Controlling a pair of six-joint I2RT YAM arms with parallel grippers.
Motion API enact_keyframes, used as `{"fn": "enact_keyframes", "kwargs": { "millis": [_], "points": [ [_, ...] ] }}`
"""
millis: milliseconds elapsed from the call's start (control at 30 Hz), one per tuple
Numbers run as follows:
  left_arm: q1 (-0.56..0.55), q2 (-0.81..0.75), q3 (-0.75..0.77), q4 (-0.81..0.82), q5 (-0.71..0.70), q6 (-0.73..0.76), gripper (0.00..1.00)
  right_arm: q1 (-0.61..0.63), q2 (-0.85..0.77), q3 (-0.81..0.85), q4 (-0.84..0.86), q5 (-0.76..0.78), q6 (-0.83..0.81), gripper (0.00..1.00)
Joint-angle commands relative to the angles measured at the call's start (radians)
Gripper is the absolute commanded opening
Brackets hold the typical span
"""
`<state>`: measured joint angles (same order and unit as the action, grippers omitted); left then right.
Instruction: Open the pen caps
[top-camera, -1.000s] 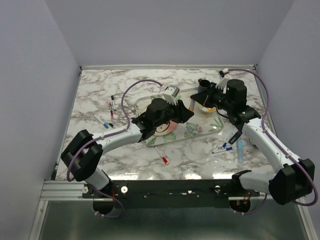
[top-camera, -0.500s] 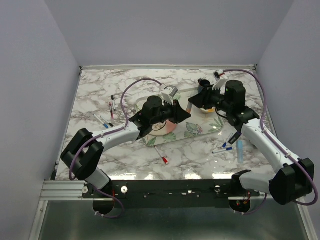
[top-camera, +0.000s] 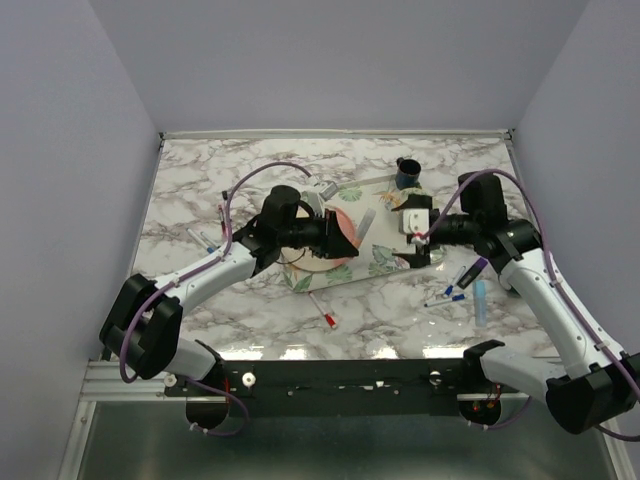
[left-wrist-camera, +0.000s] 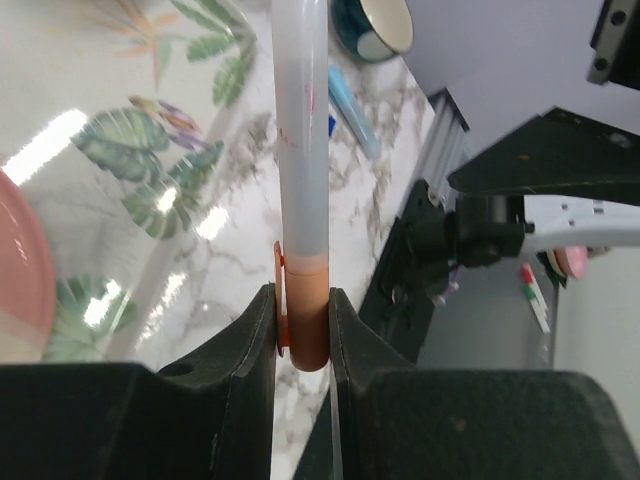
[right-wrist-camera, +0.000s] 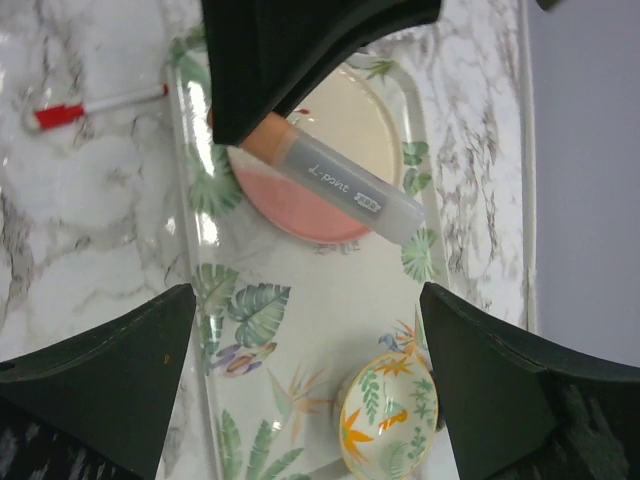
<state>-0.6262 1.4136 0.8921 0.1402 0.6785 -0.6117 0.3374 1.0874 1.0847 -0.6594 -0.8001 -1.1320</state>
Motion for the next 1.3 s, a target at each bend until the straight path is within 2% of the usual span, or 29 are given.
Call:
{"fn": "enact_keyframes", "kwargs": {
  "millis": [0, 167, 367, 467, 567, 600, 667, 700, 767, 900, 1100, 1267],
  "points": [
    [-0.01, -0.021, 0.021, -0.18, 0.205, 0.049, 0.0, 0.02, 0.058, 0.047, -0.327, -0.125, -0.591, 1.0],
    [-0.041, -0.019, 0.022, -0.24, 0.233, 0.081, 0.0, 0.12, 0.095, 0.055, -0.318, -0.03, -0.621, 0.97],
    [-0.069, 0.013, 0.044, -0.263, 0.26, 0.092, 0.0, 0.262, 0.141, 0.04, -0.252, 0.107, -0.548, 0.86],
    [-0.069, 0.005, 0.045, -0.261, 0.266, 0.092, 0.0, 0.33, 0.16, 0.009, -0.229, 0.203, -0.543, 0.8],
    [-0.069, -0.005, 0.044, -0.261, 0.279, 0.092, 0.0, 0.373, 0.167, -0.014, -0.209, 0.278, -0.542, 0.69],
    [-0.069, -0.005, 0.042, -0.263, 0.282, 0.098, 0.0, 0.383, 0.167, -0.023, -0.204, 0.292, -0.537, 0.56],
    [-0.066, -0.005, 0.044, -0.295, 0.273, 0.113, 0.0, 0.387, 0.164, -0.026, -0.203, 0.328, -0.532, 0.4],
    [-0.064, -0.005, 0.044, -0.309, 0.259, 0.122, 0.0, 0.39, 0.157, -0.029, -0.201, 0.343, -0.529, 0.23],
    [-0.055, -0.015, 0.034, -0.321, 0.25, 0.125, 0.0, 0.39, 0.144, -0.04, -0.192, 0.398, -0.522, 0.01],
    [-0.052, -0.042, 0.027, -0.41, 0.219, 0.165, 0.0, 0.359, 0.106, -0.081, -0.111, 0.538, -0.486, 0.01],
    [-0.053, -0.097, 0.001, -0.54, 0.171, 0.22, 0.0, 0.189, 0.066, -0.054, -0.098, 0.503, -0.514, 0.01],
    [-0.05, -0.12, -0.012, -0.58, 0.153, 0.24, 0.0, 0.131, 0.057, -0.058, -0.091, 0.472, -0.523, 0.01]
  ]
}}
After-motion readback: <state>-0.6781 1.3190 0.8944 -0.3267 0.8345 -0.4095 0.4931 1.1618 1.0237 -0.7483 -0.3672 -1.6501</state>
